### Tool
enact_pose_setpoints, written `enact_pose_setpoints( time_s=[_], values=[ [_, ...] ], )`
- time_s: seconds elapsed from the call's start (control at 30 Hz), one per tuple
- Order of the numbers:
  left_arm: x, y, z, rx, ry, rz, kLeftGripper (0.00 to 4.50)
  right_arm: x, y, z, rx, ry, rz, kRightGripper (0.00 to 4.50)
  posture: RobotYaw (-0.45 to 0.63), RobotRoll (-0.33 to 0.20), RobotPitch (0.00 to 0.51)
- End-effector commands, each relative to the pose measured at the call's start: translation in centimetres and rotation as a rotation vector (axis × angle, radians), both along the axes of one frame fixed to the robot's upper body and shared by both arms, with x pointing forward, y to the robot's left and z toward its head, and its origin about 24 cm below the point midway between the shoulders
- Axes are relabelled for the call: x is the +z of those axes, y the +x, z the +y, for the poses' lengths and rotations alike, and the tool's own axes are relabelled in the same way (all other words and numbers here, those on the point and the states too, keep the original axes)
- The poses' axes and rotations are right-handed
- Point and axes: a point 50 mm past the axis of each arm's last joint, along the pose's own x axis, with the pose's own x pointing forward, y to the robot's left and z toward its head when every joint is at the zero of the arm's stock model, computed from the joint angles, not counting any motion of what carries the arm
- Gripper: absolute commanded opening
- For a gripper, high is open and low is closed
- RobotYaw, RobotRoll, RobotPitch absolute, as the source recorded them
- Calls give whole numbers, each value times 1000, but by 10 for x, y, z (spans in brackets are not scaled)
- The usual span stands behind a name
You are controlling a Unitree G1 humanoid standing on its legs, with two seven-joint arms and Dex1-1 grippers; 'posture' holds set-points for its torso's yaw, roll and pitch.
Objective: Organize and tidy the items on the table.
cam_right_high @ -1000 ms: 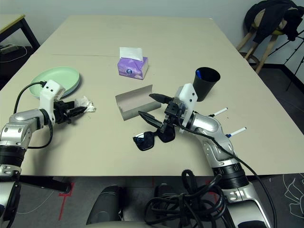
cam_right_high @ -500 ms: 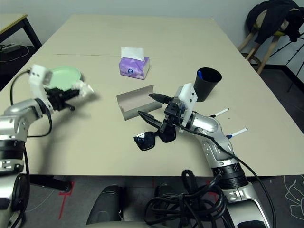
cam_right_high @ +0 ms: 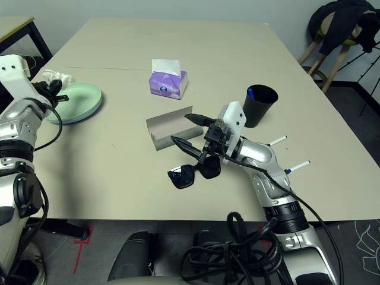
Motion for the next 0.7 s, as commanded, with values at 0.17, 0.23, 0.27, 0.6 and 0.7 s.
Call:
enact_pose_setpoints(
  time_s=[0.17, 0.23, 0.27, 0.6, 0.7],
  values=[
    [-3, 2, -4, -45, 23, 1, 4441, 1, -2, -4, -21, 1, -5, 4500, 137, 0, 71],
    [-2, 2, -9, -111, 27, -23, 4441, 0, -2, -4, -24, -2, -5, 4500, 138, 0, 69],
    [-2, 2, -14, -186, 33, -40, 4441, 0, -2, -4, -26, -1, 0, 4500, 138, 0, 69],
    [-14, -38, -65, -852, 23, -46, 4441, 1, 1, -3, -52, -9, 18, 4500, 136, 0, 96],
    [-20, -51, -75, -967, 57, -35, 4441, 2, -1, -5, -50, -10, 21, 4500, 136, 0, 106]
  ],
)
